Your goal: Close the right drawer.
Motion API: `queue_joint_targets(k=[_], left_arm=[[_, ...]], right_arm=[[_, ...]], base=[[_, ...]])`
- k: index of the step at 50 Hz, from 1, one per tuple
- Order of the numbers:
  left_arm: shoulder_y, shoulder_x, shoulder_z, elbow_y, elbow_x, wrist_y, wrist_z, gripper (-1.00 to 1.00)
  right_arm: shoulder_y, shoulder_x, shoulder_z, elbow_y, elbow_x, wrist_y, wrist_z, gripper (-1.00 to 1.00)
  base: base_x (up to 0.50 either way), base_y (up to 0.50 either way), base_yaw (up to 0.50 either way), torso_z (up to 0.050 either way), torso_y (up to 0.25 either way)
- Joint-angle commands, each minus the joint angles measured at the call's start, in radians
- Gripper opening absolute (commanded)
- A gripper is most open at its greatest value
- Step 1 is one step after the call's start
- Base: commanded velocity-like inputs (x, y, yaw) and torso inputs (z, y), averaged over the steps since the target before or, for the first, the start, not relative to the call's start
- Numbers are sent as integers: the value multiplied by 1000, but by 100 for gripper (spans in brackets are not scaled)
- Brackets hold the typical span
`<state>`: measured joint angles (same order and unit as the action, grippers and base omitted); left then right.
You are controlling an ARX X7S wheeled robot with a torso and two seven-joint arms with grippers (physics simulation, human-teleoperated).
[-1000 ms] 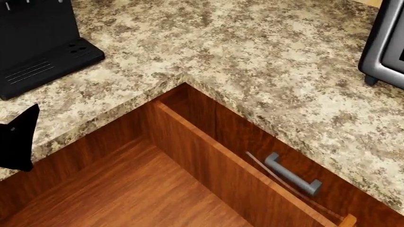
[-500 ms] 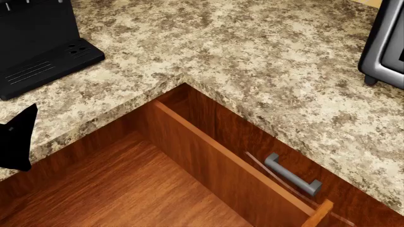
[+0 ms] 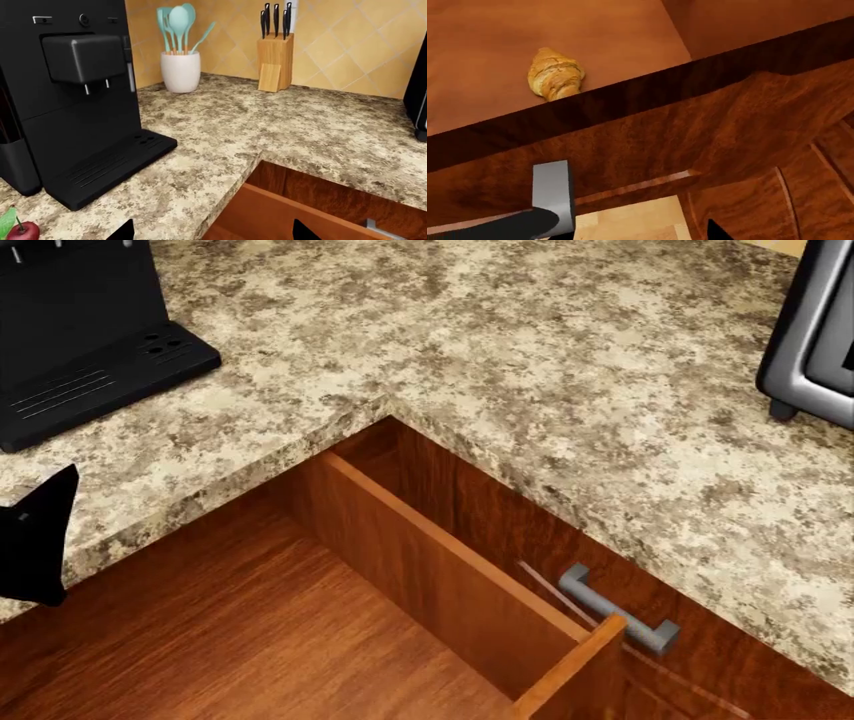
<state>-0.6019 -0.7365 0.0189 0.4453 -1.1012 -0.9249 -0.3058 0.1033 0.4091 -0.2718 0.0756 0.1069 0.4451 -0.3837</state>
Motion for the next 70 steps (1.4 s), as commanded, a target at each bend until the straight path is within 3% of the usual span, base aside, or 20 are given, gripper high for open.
queue_joint_targets(k=[1,15,24,29,31,41,50,55,64,70], left_arm=[[10,-2,0,-7,5,10,8,100],[21,-1,2,-13,12,21,9,100],[19,1,5,-23,16,25,11,100],[20,-1,5,-25,16,26,11,100],[19,-2,4,-26,15,26,12,100],[19,7,14,-33,24,32,10,100],[35,-4,2,-46,26,46,28,100],[32,-6,3,-45,23,44,26,100],[37,-3,4,-40,20,46,23,100],[44,0,3,-34,18,49,19,100]], right_arm=[[158,-72,-110,139,13,6,-93,100],[413,-189,-158,494,4,-95,-167,100],[589,-299,-205,864,-26,-276,-212,100],[725,-394,-229,1208,-40,-465,-232,100],[740,-407,-240,1231,-29,-470,-237,100],[803,-409,-849,1218,557,-466,-168,100],[822,-409,-1065,1219,776,-510,-154,100],[810,-409,-1051,1233,807,-561,-156,100],[778,-409,-766,1233,536,-539,-183,100],[781,-409,-758,1233,512,-516,-185,100]], base=[[0,0,0,0,0],[0,0,0,-1,0],[0,0,0,0,0],[0,0,0,0,0],[0,0,0,0,0],[0,0,0,0,0],[0,0,0,0,0],[0,0,0,0,0],[0,0,0,0,0],[0,0,0,0,2]])
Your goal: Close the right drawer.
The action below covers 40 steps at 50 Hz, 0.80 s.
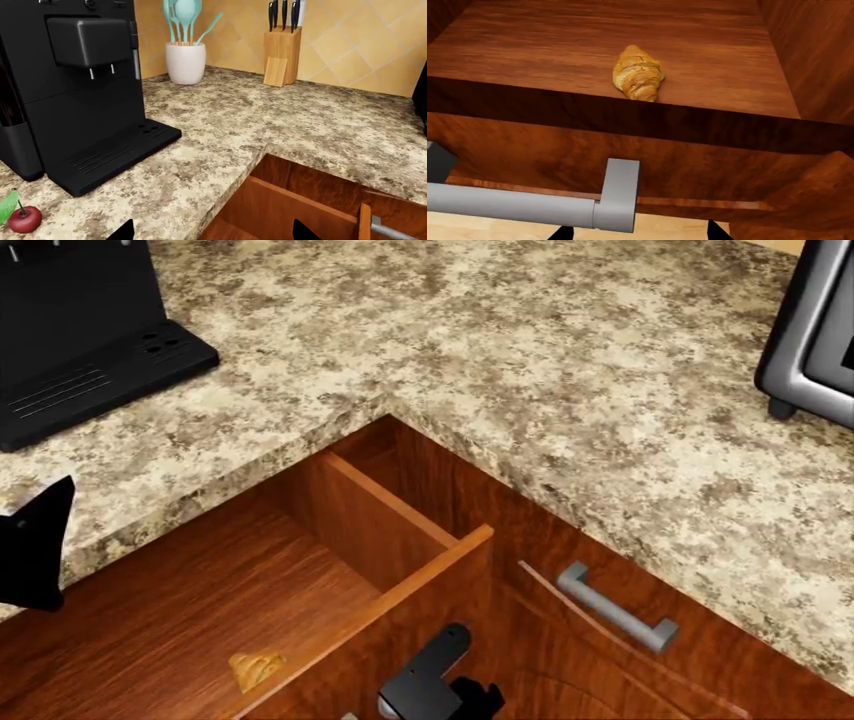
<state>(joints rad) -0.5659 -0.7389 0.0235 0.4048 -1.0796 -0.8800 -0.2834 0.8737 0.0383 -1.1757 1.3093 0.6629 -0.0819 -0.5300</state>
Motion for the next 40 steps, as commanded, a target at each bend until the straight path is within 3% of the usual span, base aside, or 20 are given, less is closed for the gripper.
queue_joint_targets(k=[1,8,10,13,16,40], left_arm=[[10,4,0,7,-3,6,-3,100],[1,7,6,13,-8,1,-8,100],[-1,5,2,17,-14,0,-10,100],[-2,11,9,18,-9,2,-12,100],[8,8,0,25,-18,3,-13,100],[23,8,-1,41,-26,10,-20,100]], right_arm=[[11,-38,141,-1,-43,15,-34,100],[-15,-32,110,-3,-9,45,11,100],[-154,205,87,-303,40,240,207,100],[-206,284,91,-711,59,275,287,100],[-247,344,99,-836,70,282,349,100],[-385,715,182,-1459,143,344,691,100]], base=[[0,0,0,0,0],[0,0,0,0,1],[0,0,0,0,0],[0,0,0,0,0],[0,0,0,0,0],[0,0,0,0,0]])
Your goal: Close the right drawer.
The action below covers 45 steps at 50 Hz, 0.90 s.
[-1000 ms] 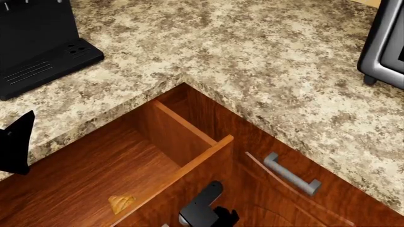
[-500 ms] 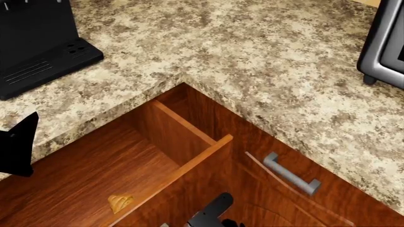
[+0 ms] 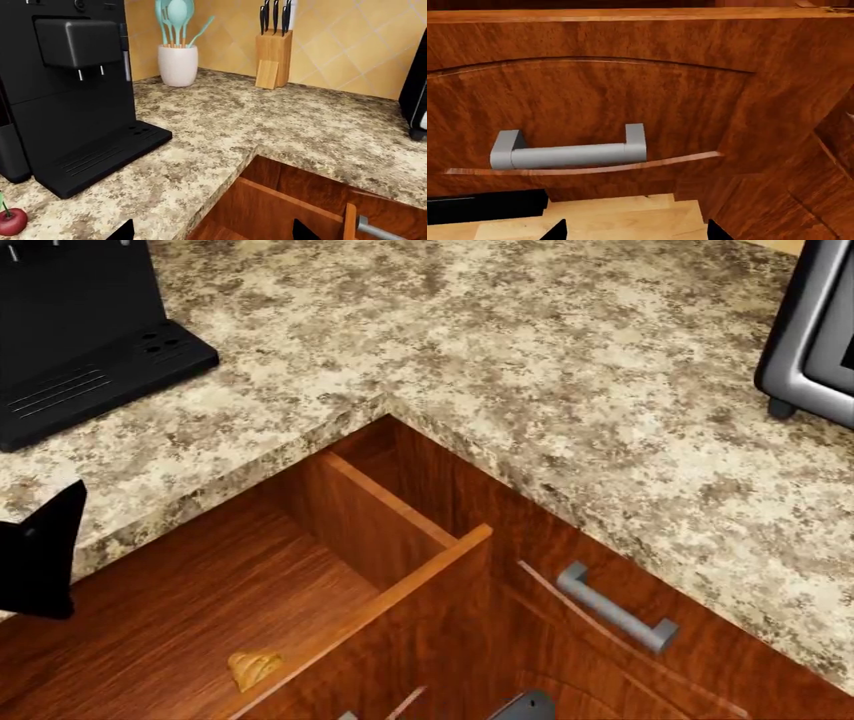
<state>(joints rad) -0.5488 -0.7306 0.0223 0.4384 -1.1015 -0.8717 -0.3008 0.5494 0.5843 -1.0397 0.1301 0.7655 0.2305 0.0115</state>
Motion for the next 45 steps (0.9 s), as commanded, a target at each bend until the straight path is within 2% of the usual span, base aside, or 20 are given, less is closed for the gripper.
queue_joint_targets(k=[1,16,19,23,28,39,45], left_arm=[[4,5,5,10,-3,0,-8,100],[-6,19,27,48,-28,-18,-26,100],[-22,12,31,55,-42,-33,-28,100],[-52,23,43,60,-52,-51,-53,100],[-92,35,57,78,-87,-81,-79,100],[-138,102,149,61,-53,-98,-75,100],[-133,121,177,61,-51,-103,-74,100]], right_arm=[[-64,184,53,-303,45,30,162,100],[-107,382,149,-625,160,33,371,100],[-81,424,162,-707,205,84,419,100],[-76,517,215,-803,283,78,497,100],[-115,687,277,-907,377,-3,571,100],[-64,804,353,-953,487,-37,602,100],[-45,929,397,-970,571,-102,604,100]], base=[[0,0,0,0,0],[0,0,0,0,0],[0,0,0,0,0],[0,0,0,0,0],[0,0,0,0,0],[0,0,0,0,0],[0,0,0,0,0]])
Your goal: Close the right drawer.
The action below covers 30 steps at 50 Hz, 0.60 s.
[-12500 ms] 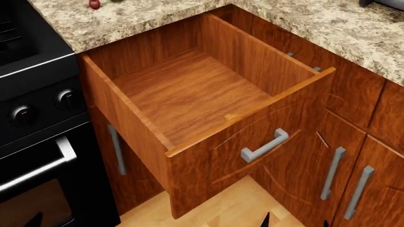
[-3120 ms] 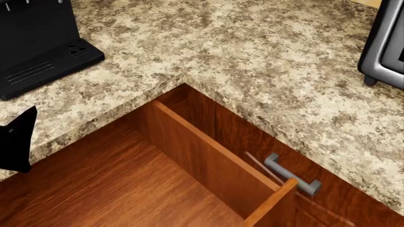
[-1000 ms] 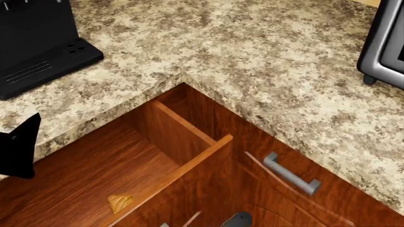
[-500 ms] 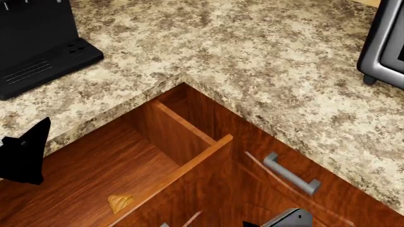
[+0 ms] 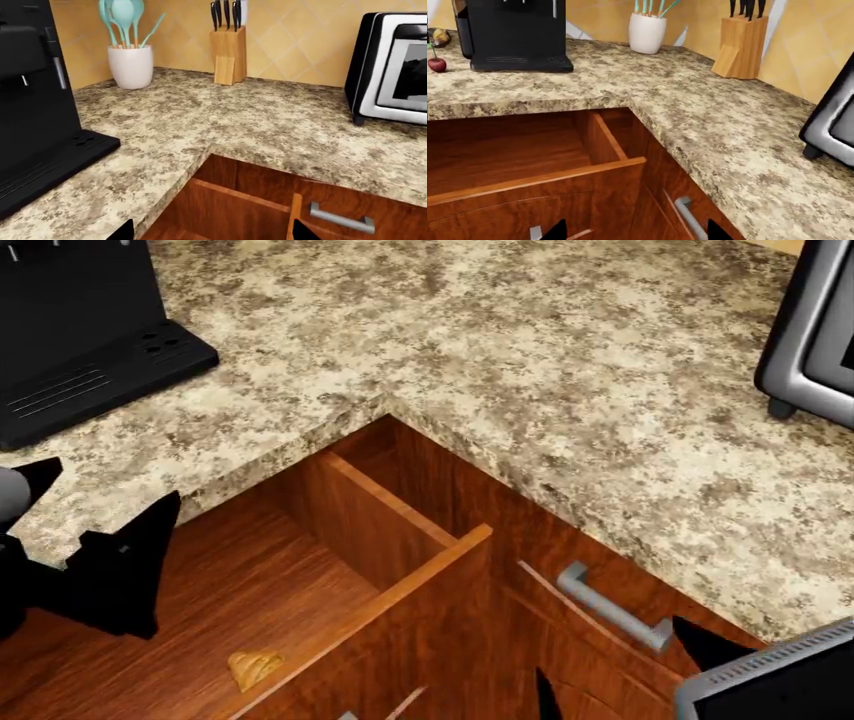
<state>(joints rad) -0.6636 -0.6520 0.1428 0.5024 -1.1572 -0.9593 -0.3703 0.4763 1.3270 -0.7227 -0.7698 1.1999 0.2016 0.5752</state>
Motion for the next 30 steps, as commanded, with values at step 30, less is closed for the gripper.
queue_joint_targets(k=[30], left_arm=[[-23,219,221,23,-33,-49,-24,100]], right_arm=[[-541,-69,1421,-82,457,536,183,100]], base=[[0,0,0,0,0]])
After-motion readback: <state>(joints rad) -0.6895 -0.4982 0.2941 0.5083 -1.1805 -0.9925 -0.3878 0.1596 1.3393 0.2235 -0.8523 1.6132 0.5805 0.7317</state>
